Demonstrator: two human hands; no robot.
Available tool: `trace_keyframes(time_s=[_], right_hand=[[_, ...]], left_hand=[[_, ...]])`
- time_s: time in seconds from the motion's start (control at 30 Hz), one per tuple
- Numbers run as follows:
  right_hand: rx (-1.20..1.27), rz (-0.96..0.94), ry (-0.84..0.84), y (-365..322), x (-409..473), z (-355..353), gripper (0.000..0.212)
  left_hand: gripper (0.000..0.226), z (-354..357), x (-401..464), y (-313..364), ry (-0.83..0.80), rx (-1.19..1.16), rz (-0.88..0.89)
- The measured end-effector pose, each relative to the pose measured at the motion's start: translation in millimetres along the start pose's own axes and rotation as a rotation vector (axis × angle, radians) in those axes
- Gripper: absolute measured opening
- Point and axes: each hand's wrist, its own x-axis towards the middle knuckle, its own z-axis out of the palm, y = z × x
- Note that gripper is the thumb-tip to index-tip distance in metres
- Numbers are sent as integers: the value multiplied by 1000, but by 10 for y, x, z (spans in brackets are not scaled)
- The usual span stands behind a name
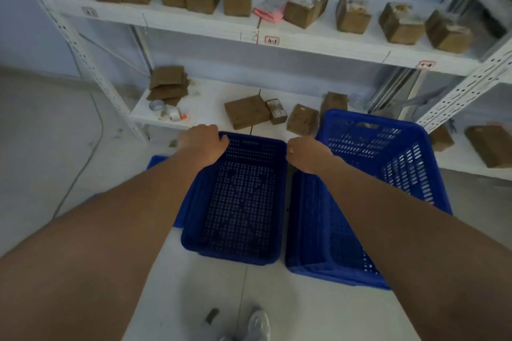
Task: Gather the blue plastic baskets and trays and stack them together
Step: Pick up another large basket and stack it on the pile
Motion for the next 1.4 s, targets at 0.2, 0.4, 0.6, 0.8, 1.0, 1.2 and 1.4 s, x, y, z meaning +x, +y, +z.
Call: trace_keyframes(time_s=[0.2,0.4,0.6,0.8,1.0,1.2,1.4], right_hand=[[82,5,-62,172,582,670,29],[218,155,-109,440,1144,1550,23],[323,288,-82,558,1615,2540,33],[370,380,-31,703,2001,3568,29],[313,548,-62,953,2292,4330,57],[468,586,-147,1094,2482,4831,84],[624,723,-20,1179,2668,4992,70]], left_hand=[[41,669,219,-94,-109,-47,-89],[42,1616,358,-328,-149,-78,-156],[43,2618,682,-627,-236,-67,-238],[40,3658,973,-930,-241,-108,-319],[50,4457,1122,-1293,-295,-90,-445],[77,5043,1335,-1538,-357,-95,-587],[76,5406,1417,-1693,-303,-196,-736]])
